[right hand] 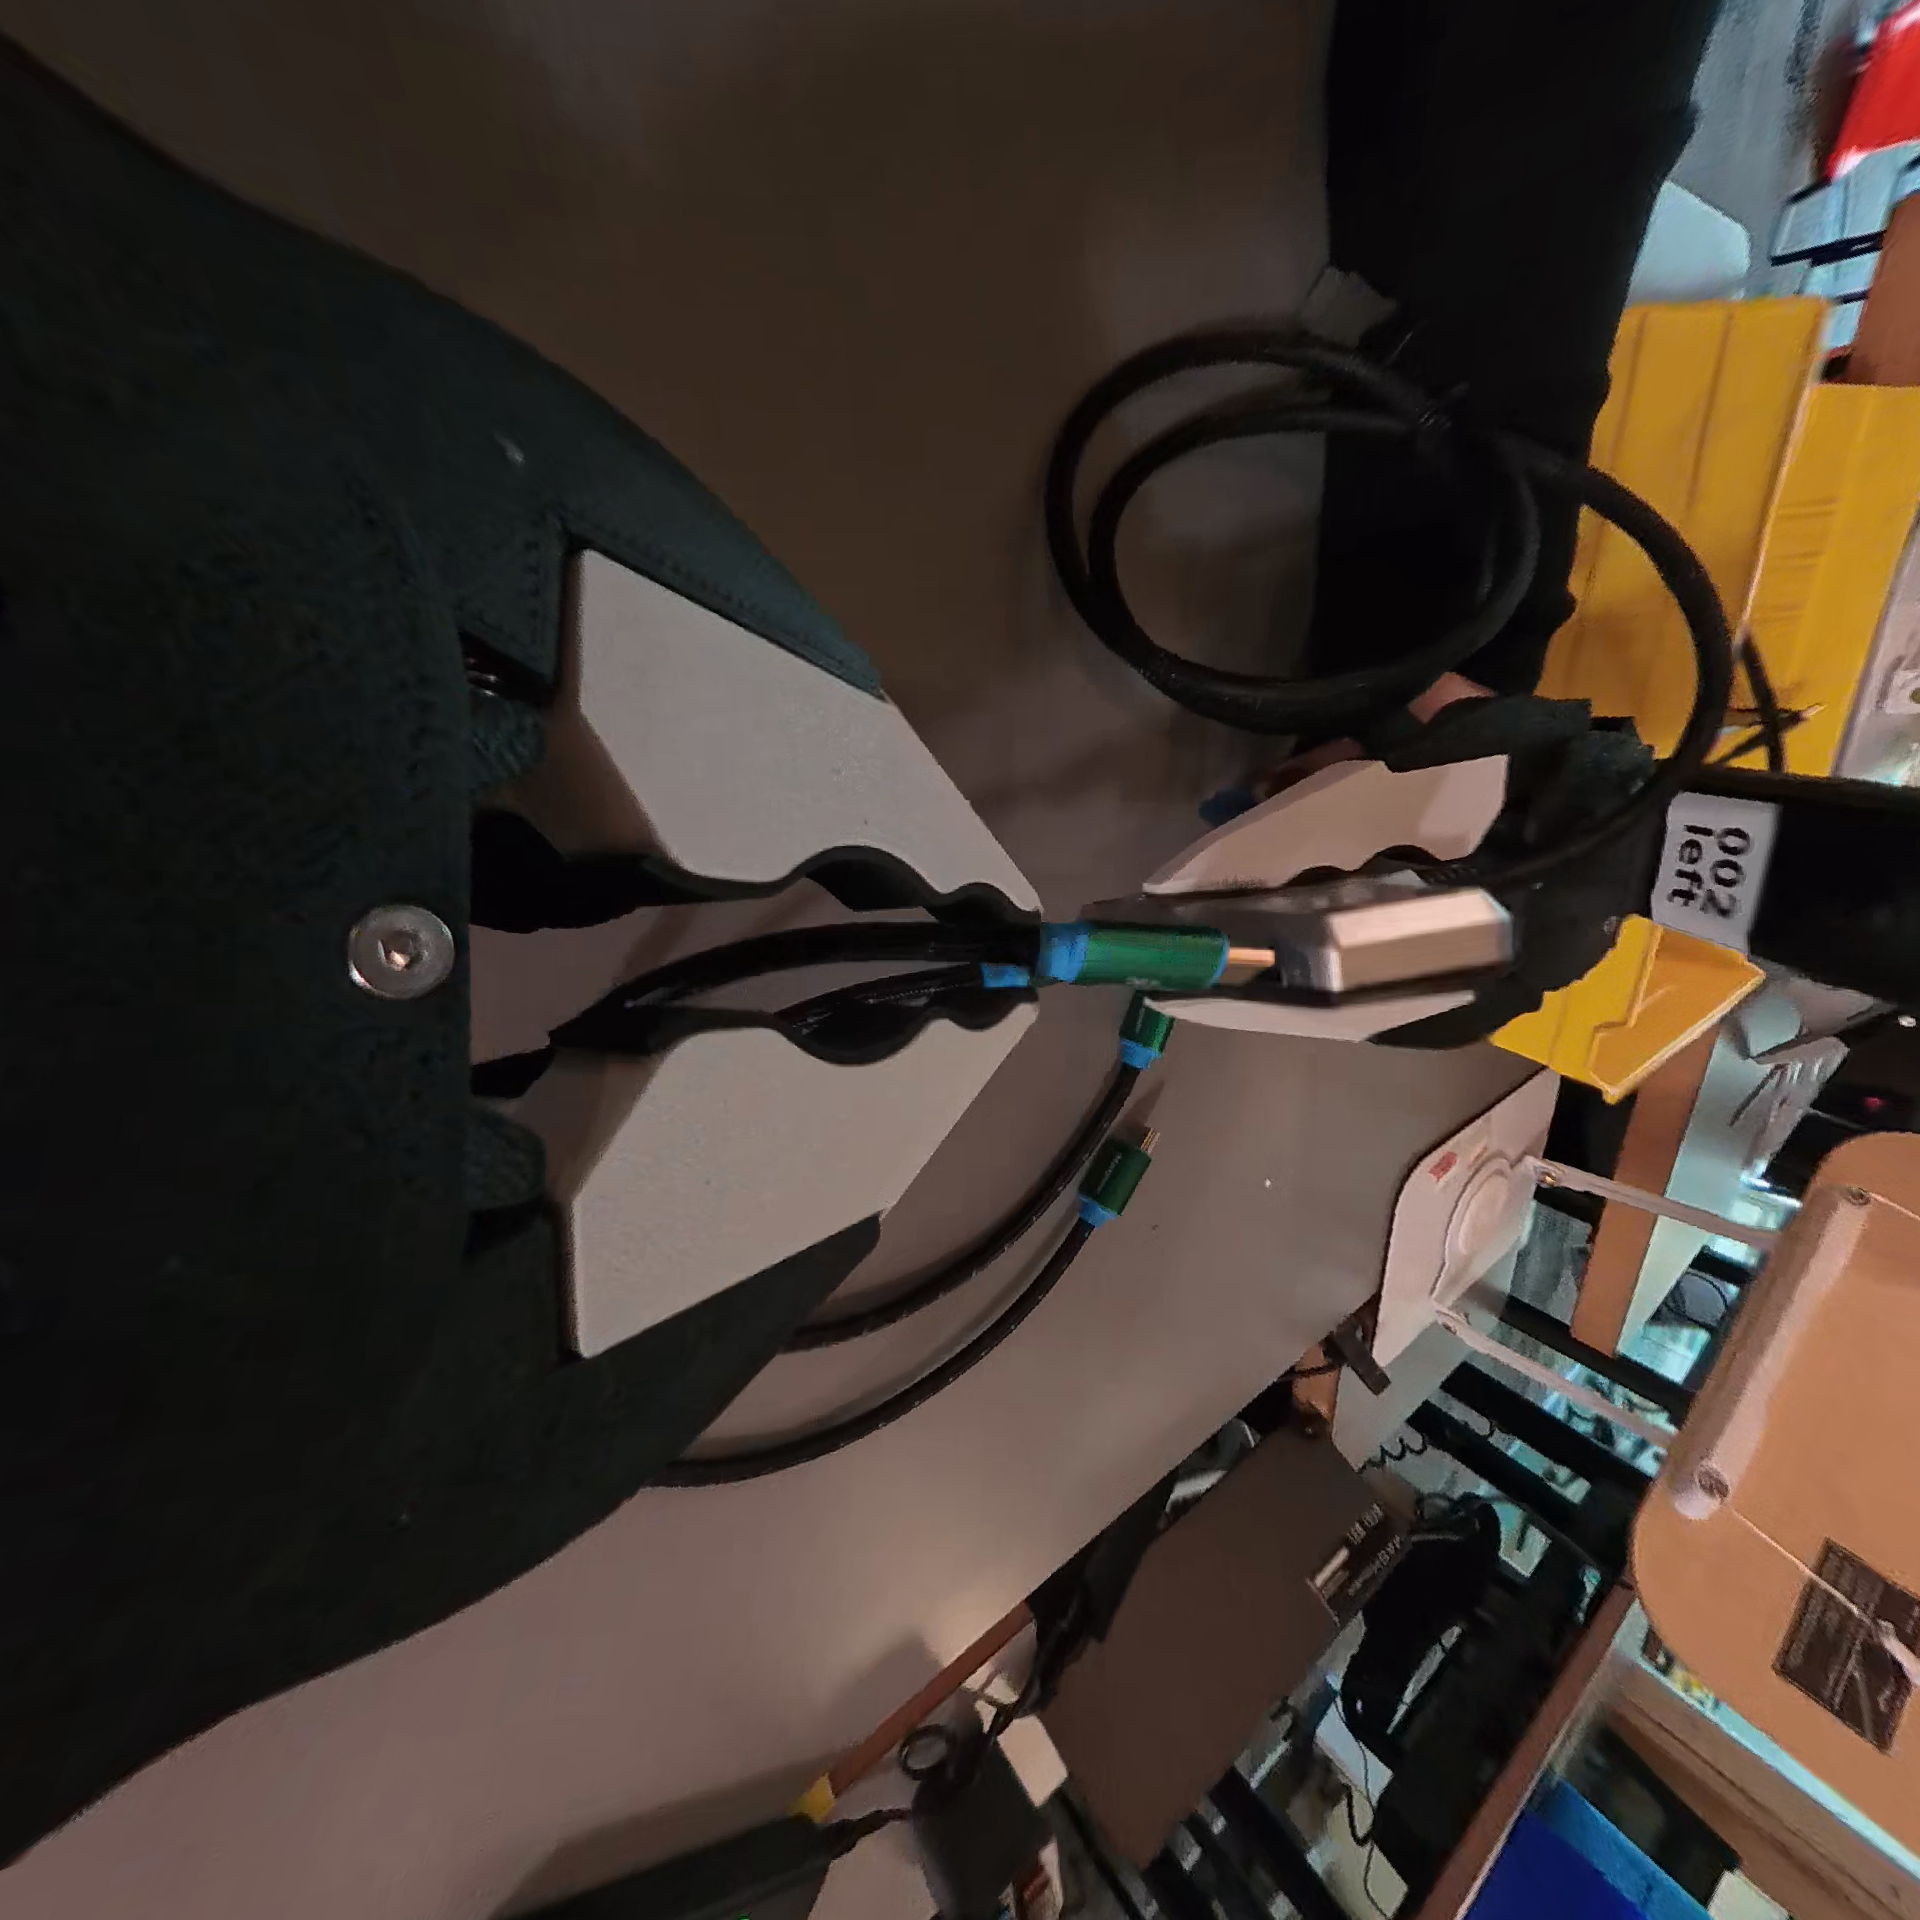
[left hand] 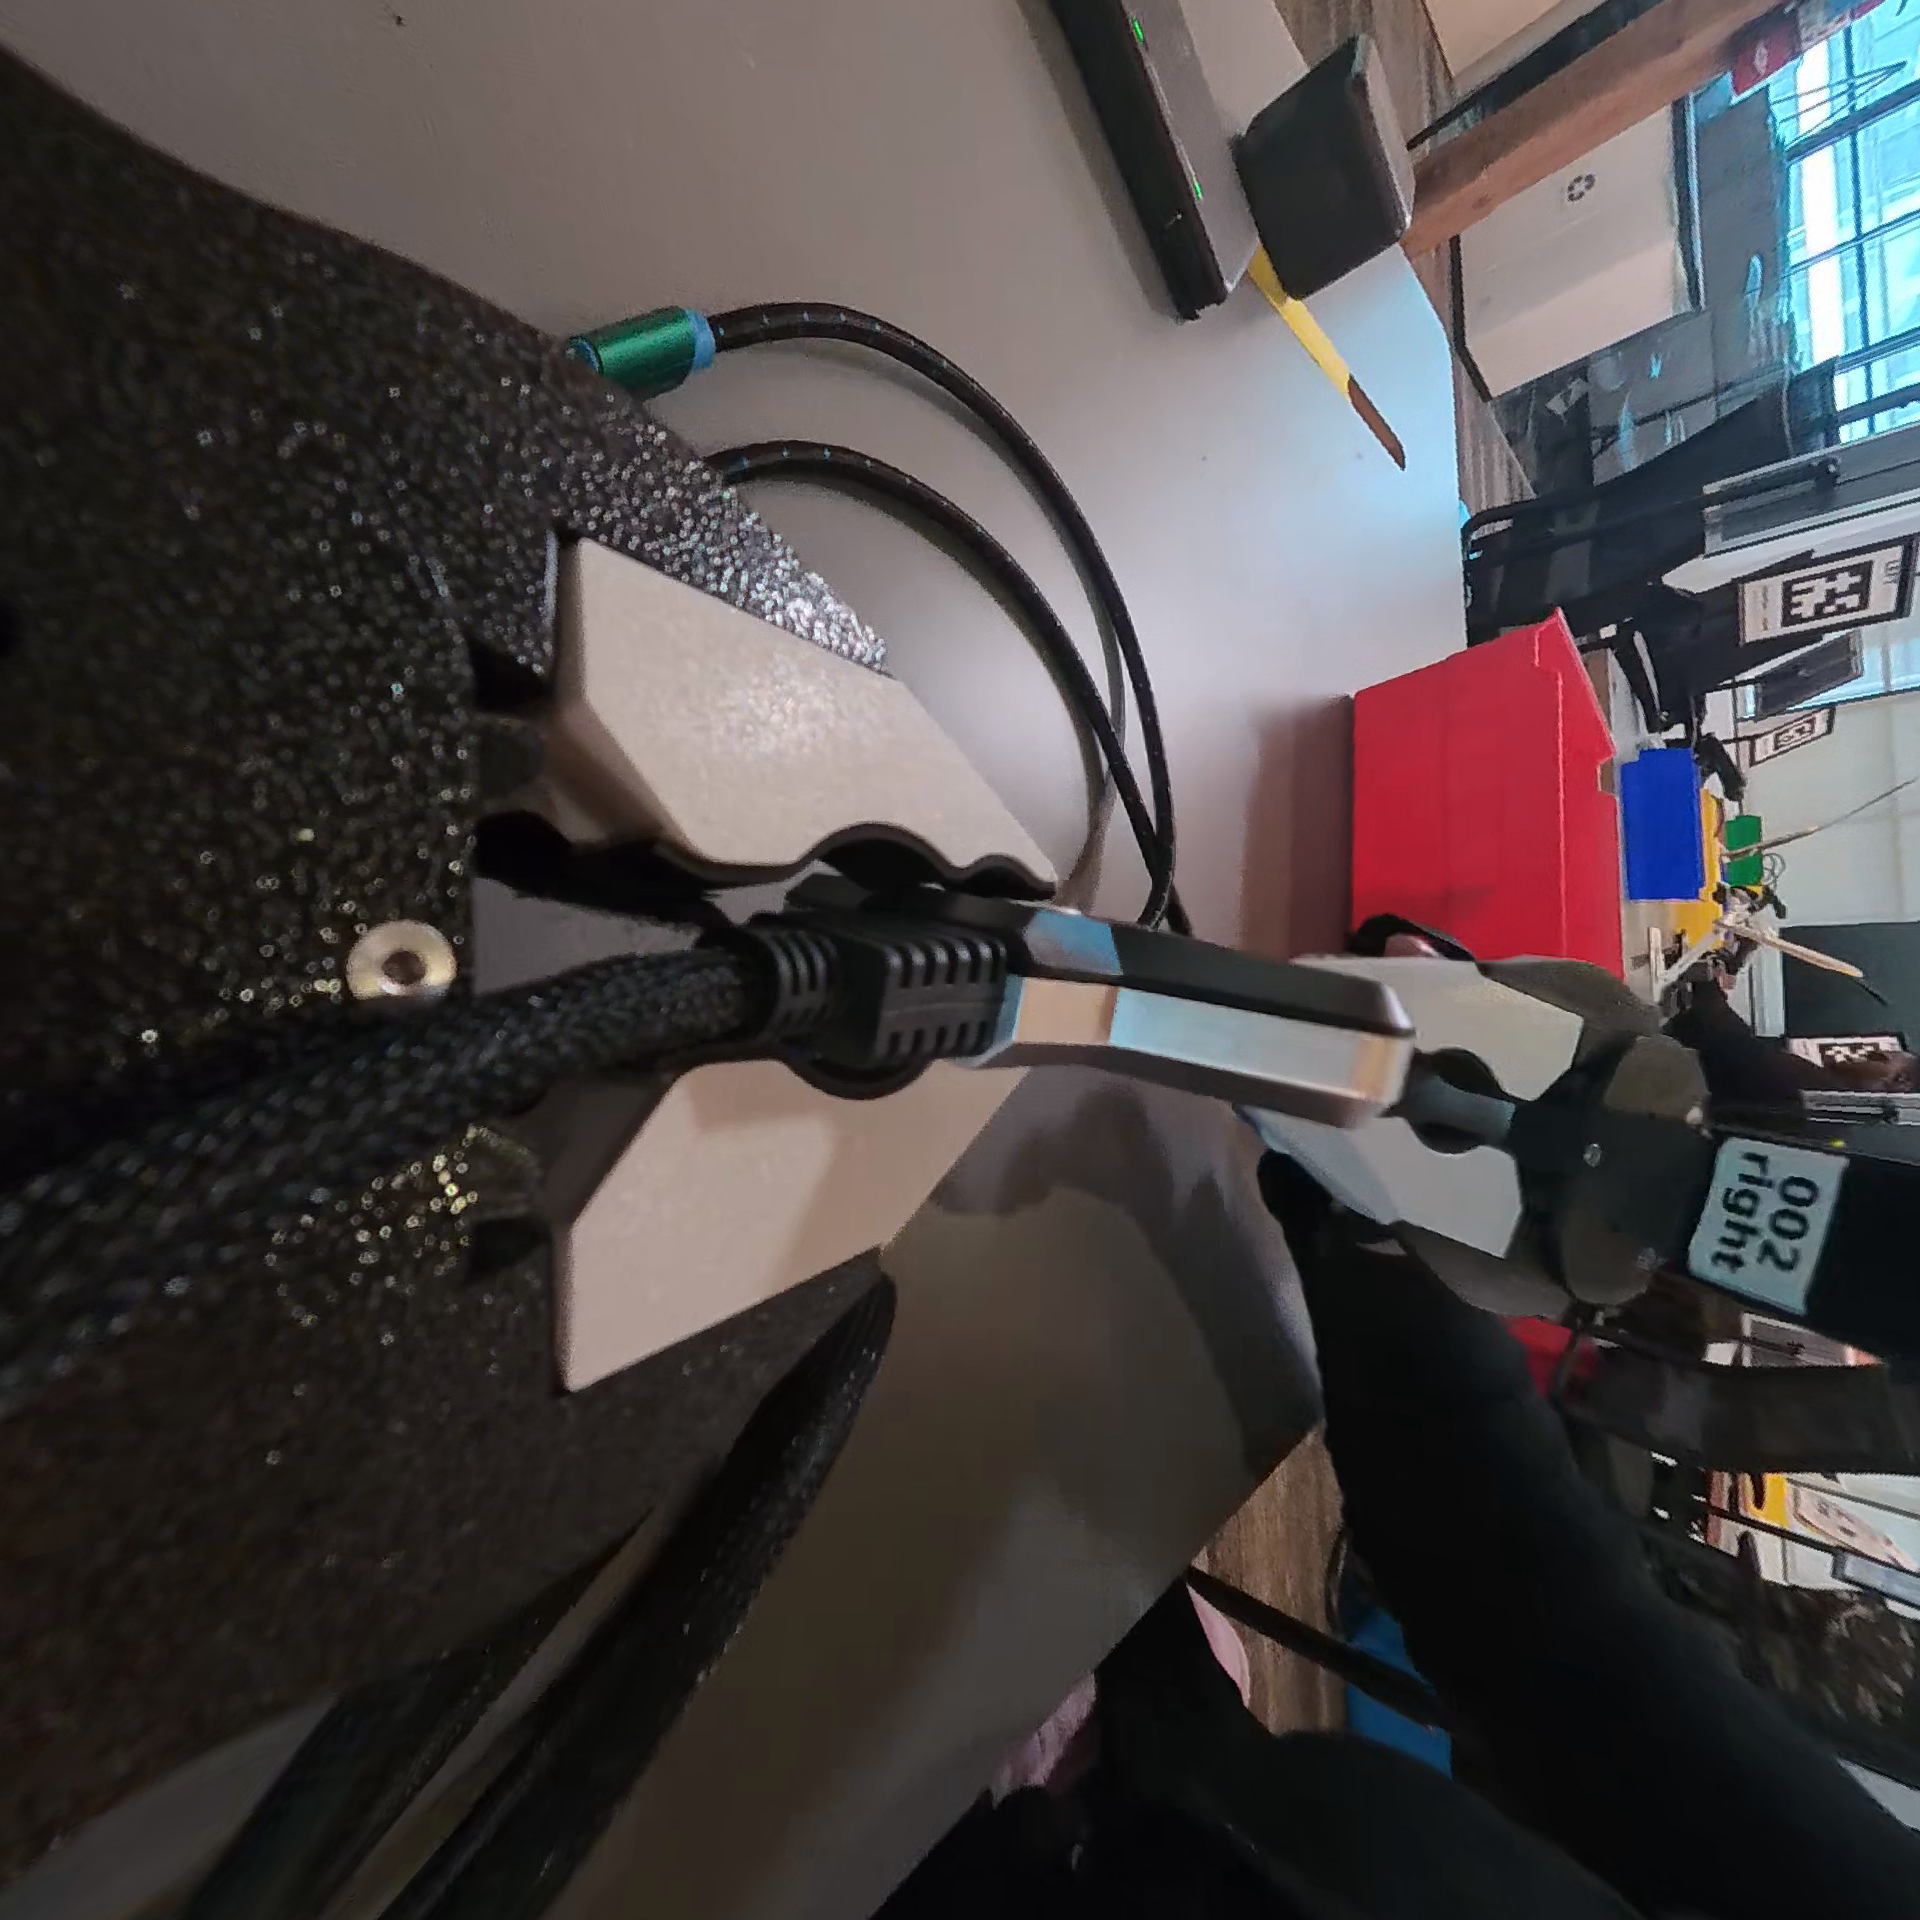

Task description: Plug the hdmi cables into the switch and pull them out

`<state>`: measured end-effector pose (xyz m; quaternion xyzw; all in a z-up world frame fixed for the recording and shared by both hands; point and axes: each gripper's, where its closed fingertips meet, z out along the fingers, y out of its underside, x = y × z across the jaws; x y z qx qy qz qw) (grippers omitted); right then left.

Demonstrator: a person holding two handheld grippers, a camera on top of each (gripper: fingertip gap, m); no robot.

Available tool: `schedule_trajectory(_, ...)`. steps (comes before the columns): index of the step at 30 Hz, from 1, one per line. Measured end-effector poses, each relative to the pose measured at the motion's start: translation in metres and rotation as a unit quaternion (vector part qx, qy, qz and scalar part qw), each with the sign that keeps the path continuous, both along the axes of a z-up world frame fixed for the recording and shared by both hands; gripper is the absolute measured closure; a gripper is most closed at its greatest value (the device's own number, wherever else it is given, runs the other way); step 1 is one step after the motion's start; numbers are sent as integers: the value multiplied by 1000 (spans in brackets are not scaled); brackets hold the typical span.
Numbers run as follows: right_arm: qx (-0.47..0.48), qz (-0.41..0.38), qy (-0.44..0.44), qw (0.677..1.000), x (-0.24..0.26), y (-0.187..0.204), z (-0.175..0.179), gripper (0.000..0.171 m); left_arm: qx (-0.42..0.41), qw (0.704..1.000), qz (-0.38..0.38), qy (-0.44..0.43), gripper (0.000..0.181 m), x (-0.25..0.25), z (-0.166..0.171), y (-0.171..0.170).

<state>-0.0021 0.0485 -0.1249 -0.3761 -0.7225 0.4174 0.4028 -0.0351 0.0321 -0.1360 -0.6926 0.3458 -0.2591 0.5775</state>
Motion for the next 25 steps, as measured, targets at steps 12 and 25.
schedule_trajectory(12,-67,26,-99,992,0,-5,14,167,21,1000,4,-16,159,-7,8,-3)
schedule_trajectory(25,-80,53,-326,940,12,-16,49,167,102,994,-11,-37,160,4,39,-7)
